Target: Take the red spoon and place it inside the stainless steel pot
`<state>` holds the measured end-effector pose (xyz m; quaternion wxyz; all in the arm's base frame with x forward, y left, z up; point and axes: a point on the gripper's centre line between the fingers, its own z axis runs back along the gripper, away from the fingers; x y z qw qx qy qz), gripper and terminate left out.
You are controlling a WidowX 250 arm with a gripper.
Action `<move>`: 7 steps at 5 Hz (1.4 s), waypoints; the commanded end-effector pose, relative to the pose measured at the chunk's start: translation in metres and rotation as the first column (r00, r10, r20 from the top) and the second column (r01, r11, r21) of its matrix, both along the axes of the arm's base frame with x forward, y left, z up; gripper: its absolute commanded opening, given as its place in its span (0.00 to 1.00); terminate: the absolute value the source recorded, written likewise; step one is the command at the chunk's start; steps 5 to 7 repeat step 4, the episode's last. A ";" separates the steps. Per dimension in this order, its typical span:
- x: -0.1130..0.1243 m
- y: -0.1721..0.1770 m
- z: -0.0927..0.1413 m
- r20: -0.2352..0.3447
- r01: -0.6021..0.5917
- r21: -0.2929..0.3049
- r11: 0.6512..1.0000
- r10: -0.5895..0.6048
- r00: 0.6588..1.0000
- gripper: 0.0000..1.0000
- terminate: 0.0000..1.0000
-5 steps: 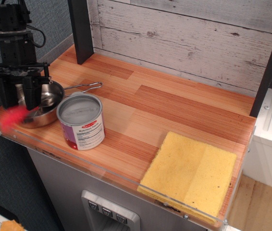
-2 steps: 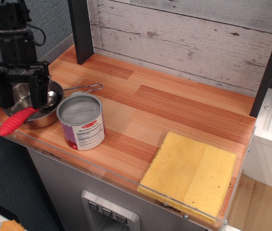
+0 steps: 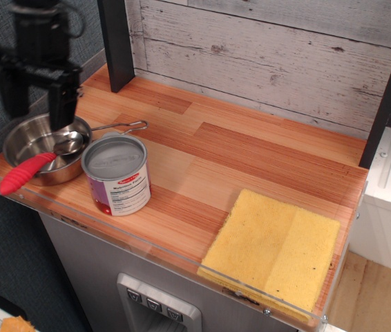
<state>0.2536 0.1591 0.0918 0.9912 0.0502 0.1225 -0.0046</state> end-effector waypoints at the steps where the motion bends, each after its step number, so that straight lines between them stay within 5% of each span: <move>1: 0.028 -0.064 0.033 0.101 0.455 0.068 0.888 -0.460 0.882 1.00 0.00; 3: 0.040 -0.115 0.040 0.156 0.639 0.041 0.768 -0.637 0.755 1.00 0.00; 4: 0.044 -0.147 0.042 0.175 0.668 0.006 0.744 -0.659 0.732 1.00 1.00; 7: 0.044 -0.147 0.042 0.175 0.668 0.006 0.744 -0.659 0.732 1.00 1.00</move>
